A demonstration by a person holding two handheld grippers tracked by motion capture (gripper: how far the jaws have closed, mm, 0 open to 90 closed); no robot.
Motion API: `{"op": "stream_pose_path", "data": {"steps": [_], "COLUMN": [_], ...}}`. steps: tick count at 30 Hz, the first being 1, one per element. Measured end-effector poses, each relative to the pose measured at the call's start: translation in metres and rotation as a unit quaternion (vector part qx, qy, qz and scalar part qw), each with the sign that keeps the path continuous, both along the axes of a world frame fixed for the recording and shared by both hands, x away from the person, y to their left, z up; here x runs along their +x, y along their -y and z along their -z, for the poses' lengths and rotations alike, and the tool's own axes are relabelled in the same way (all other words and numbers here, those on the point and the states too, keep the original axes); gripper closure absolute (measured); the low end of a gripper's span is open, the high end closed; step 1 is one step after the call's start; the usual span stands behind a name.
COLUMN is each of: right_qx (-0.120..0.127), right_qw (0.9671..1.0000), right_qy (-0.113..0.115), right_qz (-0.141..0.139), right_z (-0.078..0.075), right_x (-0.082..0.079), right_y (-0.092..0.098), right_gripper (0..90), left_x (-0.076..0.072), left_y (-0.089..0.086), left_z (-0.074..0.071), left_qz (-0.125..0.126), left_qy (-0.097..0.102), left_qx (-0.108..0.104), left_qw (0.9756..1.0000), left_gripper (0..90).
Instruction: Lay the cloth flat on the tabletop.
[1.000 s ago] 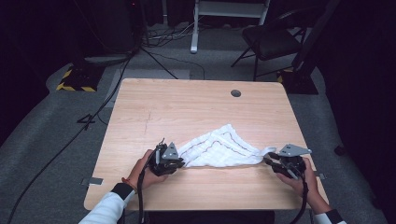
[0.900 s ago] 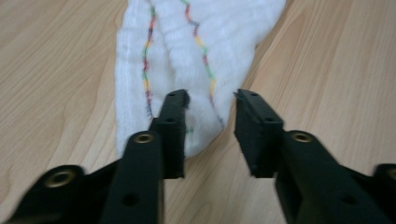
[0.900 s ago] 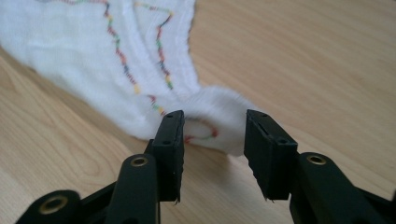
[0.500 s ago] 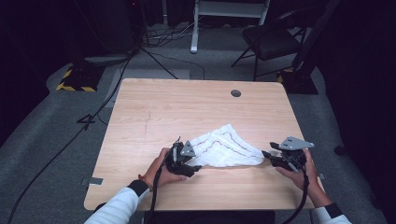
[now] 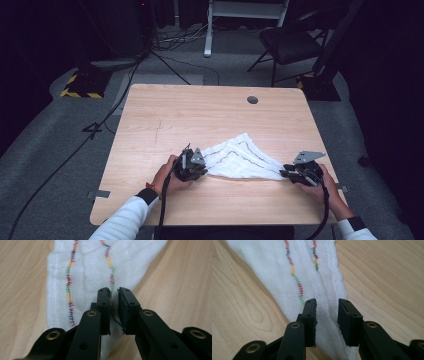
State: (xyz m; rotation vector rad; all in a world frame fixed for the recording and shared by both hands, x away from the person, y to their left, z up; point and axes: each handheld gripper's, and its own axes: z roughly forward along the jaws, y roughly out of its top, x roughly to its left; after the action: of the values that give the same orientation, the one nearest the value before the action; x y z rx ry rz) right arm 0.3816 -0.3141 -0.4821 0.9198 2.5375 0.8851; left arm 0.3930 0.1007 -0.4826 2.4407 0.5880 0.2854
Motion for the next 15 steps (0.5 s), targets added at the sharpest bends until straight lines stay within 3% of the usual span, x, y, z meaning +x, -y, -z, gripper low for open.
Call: {"op": "stream_pose_path", "data": {"steps": [1,7,12,13,15], "right_qx": [0.005,0.020,0.014,0.007,0.009], "right_qw": [0.9999,0.9994,0.9995,0.9995,0.9997], "right_qy": [-0.010,-0.024,-0.024,-0.019,-0.010], "right_qz": [-0.004,-0.013,-0.018,-0.023,-0.019], "right_z": [0.000,0.001,0.000,-0.001,-0.005], "right_x": [-0.004,-0.018,-0.024,-0.025,-0.024], "right_y": [-0.003,-0.018,-0.026,-0.029,-0.027], "right_gripper": [68.9,68.9,68.2,61.9,61.6], "left_x": [0.007,0.027,0.035,0.035,0.034], "left_y": [-0.005,-0.015,-0.018,-0.018,-0.021], "left_z": [0.000,0.000,0.000,0.000,-0.002], "left_qz": [-0.012,-0.041,-0.044,-0.042,-0.054], "left_qy": [-0.007,-0.008,-0.016,-0.013,-0.011], "left_qx": [-0.005,-0.010,-0.015,-0.013,-0.017], "left_qw": [0.9999,0.9991,0.9988,0.9989,0.9983], "left_gripper": [80.1,80.3,79.1,73.5,65.0]}}
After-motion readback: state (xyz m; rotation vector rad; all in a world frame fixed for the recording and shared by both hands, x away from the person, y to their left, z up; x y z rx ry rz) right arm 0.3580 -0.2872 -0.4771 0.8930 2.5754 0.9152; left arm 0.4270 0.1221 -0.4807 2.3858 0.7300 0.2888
